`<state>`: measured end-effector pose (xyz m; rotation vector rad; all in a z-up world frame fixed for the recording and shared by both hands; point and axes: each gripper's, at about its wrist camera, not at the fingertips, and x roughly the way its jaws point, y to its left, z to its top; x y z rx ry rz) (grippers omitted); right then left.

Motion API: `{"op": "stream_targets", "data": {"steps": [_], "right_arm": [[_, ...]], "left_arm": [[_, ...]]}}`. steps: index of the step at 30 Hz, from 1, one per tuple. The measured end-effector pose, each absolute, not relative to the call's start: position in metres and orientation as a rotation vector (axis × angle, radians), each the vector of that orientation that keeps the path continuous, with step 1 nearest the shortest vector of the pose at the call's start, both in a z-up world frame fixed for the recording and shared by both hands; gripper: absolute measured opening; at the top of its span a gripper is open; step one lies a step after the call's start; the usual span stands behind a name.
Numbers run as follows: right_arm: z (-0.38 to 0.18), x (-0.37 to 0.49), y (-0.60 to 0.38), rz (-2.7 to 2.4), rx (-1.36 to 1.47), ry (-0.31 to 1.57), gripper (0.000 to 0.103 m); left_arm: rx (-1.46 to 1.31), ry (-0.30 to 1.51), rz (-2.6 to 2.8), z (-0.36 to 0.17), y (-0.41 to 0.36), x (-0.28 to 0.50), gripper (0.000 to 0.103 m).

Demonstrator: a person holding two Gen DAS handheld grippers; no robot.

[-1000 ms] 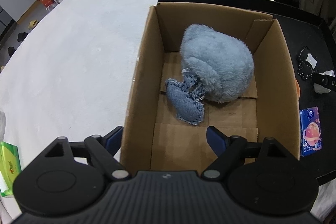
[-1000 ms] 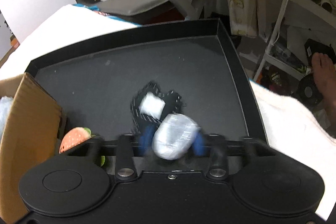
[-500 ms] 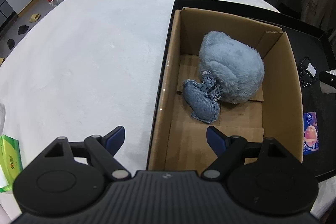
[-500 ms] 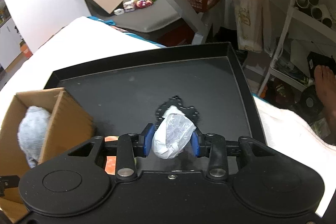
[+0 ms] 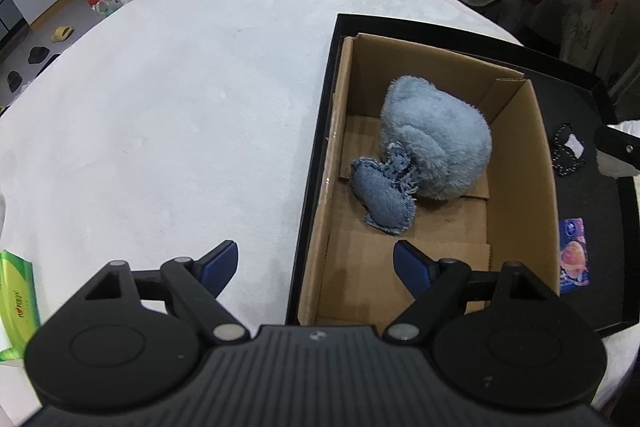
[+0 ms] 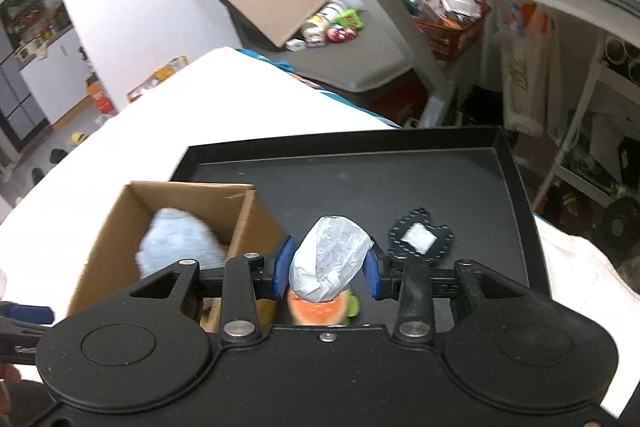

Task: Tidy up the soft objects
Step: 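Carry the white plastic bag with the right gripper and release it into the box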

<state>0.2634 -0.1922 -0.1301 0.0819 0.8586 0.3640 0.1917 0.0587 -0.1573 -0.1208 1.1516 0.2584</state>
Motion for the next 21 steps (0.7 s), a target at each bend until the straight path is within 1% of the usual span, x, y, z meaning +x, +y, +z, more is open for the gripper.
{"op": "stream_targets", "data": {"steps": [9, 15, 21], "right_arm": [[-0.115, 0.249, -0.17, 0.431, 0.074, 0.849, 0.036], [-0.113, 0.243, -0.15, 0.499, 0.097, 0.886, 0.036], [-0.115, 0.234, -0.125, 0.539, 0.051, 0.899, 0.036]], "left_arm": [[-0.127, 1.129, 0.216, -0.156, 0.056, 0.181, 0.084], [-0.144, 1.124, 0.208, -0.16, 0.061, 0.174, 0.083], [-0.16, 1.128, 0.193, -0.165, 0.063, 0.168, 0.081]]}}
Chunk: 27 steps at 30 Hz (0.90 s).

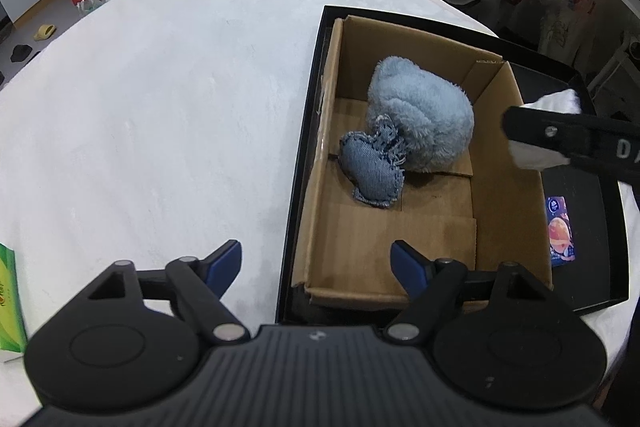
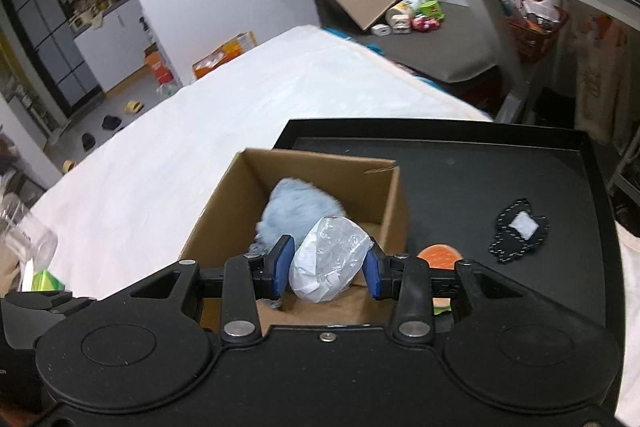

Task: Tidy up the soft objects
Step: 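Carry the white plastic bag with the right gripper and release it into the box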

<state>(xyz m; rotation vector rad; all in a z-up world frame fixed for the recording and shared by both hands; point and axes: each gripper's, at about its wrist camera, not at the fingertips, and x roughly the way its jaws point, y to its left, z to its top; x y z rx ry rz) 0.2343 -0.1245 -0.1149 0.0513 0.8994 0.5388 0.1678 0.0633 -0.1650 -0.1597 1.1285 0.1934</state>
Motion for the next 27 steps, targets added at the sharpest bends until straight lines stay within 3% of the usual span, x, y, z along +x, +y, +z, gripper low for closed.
{"op": "stream_targets", "data": {"steps": [11, 14, 19, 22, 27], "right_arm": [[-0.133, 0.226, -0.091, 0.544, -0.076, 0.968, 0.037], [-0.136, 0.225, -0.082, 0.545, -0.107, 0.974, 0.037], [-0.144, 0.225, -0.069, 0.534, -0.172, 0.986, 0.037], [-0.151, 0.227, -0.063, 0.513, -0.22, 0.993, 0.037], [-0.162, 0.232, -0.061, 0.478, -0.282, 0.995, 0.037]], "left_arm": [[-0.205, 1.109, 0.187, -0.169, 0.075, 0.165, 0.068], [-0.229, 1.114, 0.179, -0.172, 0.081, 0.164, 0.059], [-0.277, 1.126, 0.168, -0.176, 0.09, 0.164, 0.025], [-0.284, 1.12, 0.159, -0.175, 0.091, 0.164, 0.016], [-0.281, 1.116, 0.14, -0.174, 0.089, 0.163, 0.016]]}}
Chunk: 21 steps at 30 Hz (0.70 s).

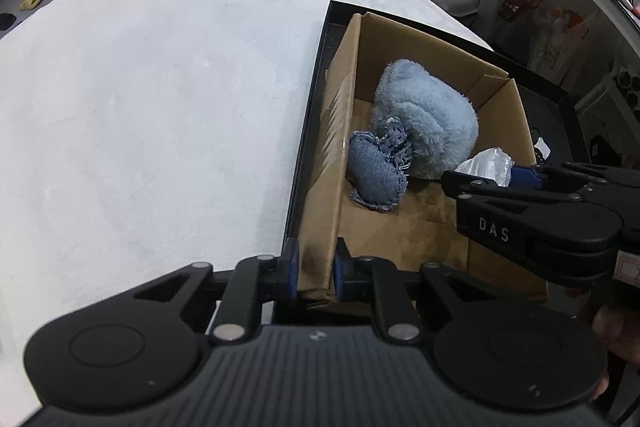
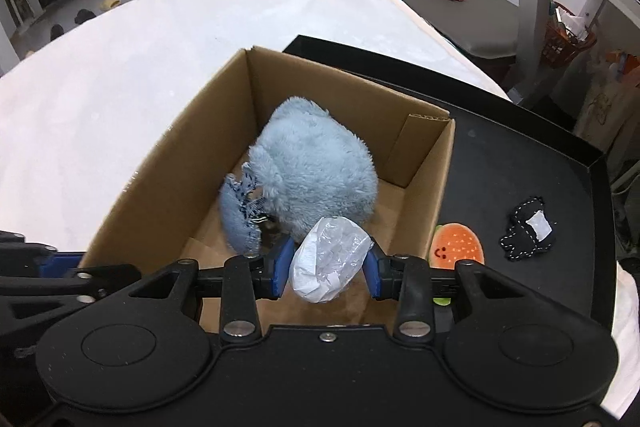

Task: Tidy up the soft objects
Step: 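Carry the white plastic bag with the right gripper and release it into the box, then move the right gripper back to the tray and grasp the blue tissue pack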

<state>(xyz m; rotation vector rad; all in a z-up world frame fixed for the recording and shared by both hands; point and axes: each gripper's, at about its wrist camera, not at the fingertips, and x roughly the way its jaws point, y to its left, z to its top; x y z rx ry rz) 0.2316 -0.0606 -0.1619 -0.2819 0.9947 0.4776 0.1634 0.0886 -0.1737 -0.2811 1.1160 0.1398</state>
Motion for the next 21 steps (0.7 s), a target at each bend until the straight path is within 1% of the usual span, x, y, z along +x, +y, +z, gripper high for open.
{"op": "stream_targets", "data": {"steps": [4, 9, 13, 15, 18, 21], "right_arm": [[-0.163, 0.23, -0.059, 0.474, -0.299, 0.989, 0.039], [-0.159, 0.228, -0.057, 0.466, -0.313, 0.961, 0.049], [-0.151, 0.228, -0.06, 0.464, -0.302, 0.934, 0.052], [-0.147, 0.229, -0.065, 0.471, -0.284, 0.924, 0.052], [-0.139, 0.229, -0.073, 0.479, -0.252, 0.906, 0.052], [-0.129, 0.229, -0.085, 0.482, -0.218, 0.876, 0.054]], "left_arm": [[-0.279, 1.122, 0.139, -0.174, 0.088, 0.164, 0.016], [-0.269, 1.129, 0.143, -0.174, 0.088, 0.165, 0.016], [-0.24, 1.142, 0.145, -0.172, 0.08, 0.17, 0.017], [-0.232, 1.148, 0.145, -0.171, 0.076, 0.171, 0.02], [-0.211, 1.155, 0.157, -0.17, 0.07, 0.175, 0.021], [-0.202, 1.157, 0.166, -0.167, 0.066, 0.177, 0.028]]}}
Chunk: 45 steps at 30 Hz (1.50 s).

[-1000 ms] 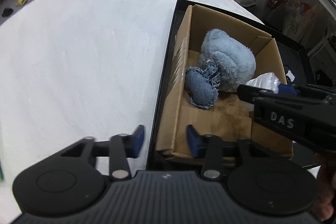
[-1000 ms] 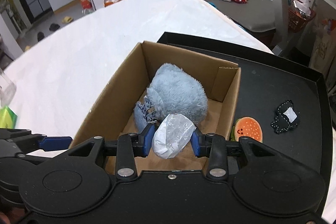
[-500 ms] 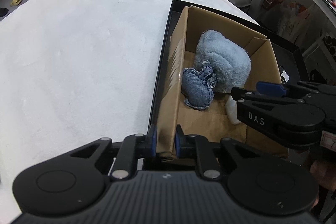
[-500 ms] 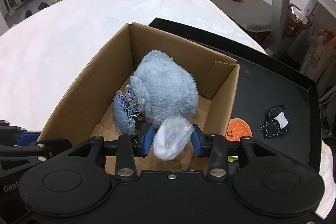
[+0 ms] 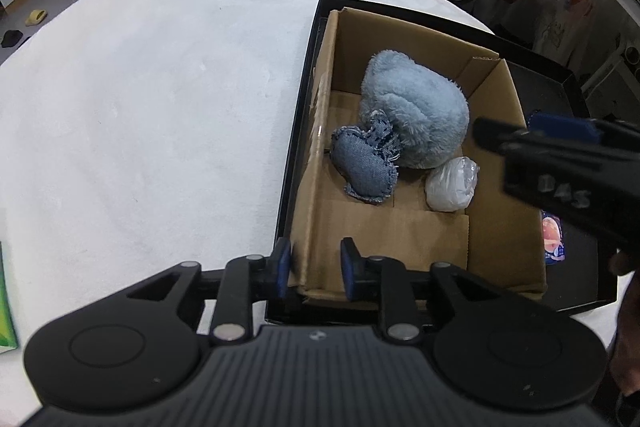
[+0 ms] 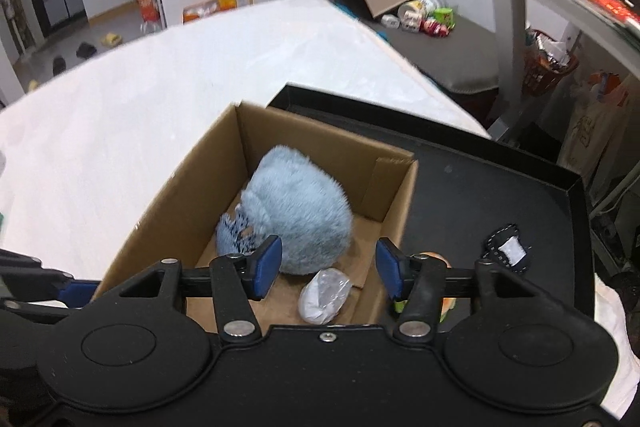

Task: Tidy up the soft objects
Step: 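Move the right gripper back to the tray and grasp the blue tissue pack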

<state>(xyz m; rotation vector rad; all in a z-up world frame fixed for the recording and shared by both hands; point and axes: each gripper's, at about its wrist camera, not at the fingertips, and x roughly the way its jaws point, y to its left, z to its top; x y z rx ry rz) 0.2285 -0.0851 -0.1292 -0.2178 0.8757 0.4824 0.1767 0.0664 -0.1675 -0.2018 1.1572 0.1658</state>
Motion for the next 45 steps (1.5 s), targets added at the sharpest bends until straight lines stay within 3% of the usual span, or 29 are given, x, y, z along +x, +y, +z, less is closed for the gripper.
{"op": "stream_targets", "data": {"steps": [10, 25, 34, 39, 45], "right_arm": [[-0.121, 0.234, -0.124, 0.448, -0.14, 0.839, 0.056], [-0.135, 0.245, -0.174, 0.397, -0.048, 0.88, 0.064], [-0.164, 0.252, -0.195, 0.362, -0.023, 0.967, 0.075], [-0.18, 0.255, -0.201, 0.351, -0.026, 1.02, 0.09], [-0.198, 0.261, -0.205, 0.345, -0.035, 1.078, 0.091]], "left_arm": [[-0.16, 1.143, 0.202, -0.16, 0.055, 0.181, 0.05], [-0.102, 1.161, 0.232, -0.159, 0.036, 0.188, 0.068], [-0.058, 1.193, 0.252, -0.166, 0.024, 0.192, 0.071], [-0.032, 1.204, 0.266, -0.168, 0.016, 0.195, 0.075], [-0.019, 1.207, 0.276, -0.167, 0.014, 0.196, 0.076]]}}
